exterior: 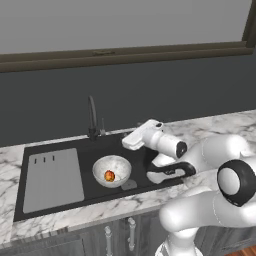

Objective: Pick the peach from the cabinet and place it in the bowl. Then pick the bowl and place it in the sink. Then turn on the sink facuet.

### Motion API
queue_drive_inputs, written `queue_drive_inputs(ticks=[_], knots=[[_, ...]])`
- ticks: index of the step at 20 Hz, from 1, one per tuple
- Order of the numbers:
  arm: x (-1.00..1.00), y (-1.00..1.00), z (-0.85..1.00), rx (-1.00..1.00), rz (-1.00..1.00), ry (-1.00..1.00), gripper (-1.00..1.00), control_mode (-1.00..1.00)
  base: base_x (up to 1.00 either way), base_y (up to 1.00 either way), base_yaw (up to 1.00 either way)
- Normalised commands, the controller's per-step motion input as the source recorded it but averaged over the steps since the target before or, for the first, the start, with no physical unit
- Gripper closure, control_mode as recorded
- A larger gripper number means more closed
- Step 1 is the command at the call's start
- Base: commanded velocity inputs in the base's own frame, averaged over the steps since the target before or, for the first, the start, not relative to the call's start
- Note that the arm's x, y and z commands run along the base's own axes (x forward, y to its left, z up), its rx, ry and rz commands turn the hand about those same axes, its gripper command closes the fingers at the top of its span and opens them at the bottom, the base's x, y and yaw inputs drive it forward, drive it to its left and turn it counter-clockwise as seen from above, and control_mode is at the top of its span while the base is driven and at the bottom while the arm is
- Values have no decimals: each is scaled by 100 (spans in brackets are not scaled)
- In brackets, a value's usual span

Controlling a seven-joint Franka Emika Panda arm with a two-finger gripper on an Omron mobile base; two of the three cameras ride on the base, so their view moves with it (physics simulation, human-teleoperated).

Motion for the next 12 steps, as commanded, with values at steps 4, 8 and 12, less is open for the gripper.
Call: queue_drive_inputs(ticks=[4,8,12], knots=[[11,0,50,31,3,18,-100,-100,0,0,0],[6,0,-8,0,3,7,-100,-100,0,0,0],[35,0,-38,0,0,7,-100,-100,0,0,0]])
